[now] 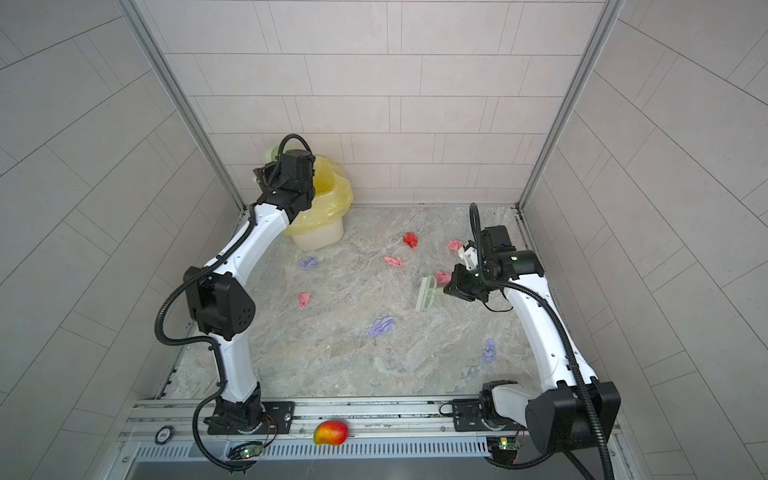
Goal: Sweep away the paper scraps from the table
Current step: 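Carry the dustpan back to the table with the left gripper while the right moves in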
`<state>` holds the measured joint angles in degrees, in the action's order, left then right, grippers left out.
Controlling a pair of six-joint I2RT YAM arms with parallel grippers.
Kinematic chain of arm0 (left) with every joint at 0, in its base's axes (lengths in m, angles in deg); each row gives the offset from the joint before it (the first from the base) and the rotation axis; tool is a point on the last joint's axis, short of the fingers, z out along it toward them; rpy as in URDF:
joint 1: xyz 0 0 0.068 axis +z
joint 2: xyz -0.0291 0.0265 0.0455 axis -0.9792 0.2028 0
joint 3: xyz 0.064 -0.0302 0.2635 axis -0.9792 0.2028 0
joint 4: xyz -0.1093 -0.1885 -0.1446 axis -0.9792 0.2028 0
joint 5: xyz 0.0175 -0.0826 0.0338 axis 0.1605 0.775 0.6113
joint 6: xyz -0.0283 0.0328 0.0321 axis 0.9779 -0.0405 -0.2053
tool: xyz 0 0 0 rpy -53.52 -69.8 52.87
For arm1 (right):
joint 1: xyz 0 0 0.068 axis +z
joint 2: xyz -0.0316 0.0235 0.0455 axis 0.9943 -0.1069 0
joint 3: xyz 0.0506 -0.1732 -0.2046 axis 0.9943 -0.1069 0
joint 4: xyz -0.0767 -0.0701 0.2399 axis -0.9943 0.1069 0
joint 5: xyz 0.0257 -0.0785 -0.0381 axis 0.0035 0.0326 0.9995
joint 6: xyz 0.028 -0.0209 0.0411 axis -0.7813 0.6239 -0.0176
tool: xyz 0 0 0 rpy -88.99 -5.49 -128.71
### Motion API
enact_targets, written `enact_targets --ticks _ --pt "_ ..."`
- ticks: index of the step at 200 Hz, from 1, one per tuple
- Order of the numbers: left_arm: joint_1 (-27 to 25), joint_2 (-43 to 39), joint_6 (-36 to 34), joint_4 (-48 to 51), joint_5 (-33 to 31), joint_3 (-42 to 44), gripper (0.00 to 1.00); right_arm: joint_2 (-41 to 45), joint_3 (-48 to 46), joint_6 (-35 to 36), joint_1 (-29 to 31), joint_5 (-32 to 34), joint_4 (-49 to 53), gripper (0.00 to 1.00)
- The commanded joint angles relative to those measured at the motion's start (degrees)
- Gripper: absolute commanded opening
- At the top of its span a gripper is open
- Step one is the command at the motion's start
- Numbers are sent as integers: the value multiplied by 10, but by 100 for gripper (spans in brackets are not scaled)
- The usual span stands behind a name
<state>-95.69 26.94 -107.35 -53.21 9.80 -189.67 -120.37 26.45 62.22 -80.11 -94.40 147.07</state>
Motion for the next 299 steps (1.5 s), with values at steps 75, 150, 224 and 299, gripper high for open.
enact_targets --ticks 75,150,224,299 --pt "-145 -168 642 379 282 63 0 -40 26 -34 198 -19 -96 0" --pt "-155 -316 808 399 478 353 0 -139 19 -48 303 -21 -145 0" --pt "-200 -305 820 426 541 420 0 -152 8 -57 286 30 -86 0" --pt "-245 -275 809 428 581 431 0 -102 13 35 183 83 73 0"
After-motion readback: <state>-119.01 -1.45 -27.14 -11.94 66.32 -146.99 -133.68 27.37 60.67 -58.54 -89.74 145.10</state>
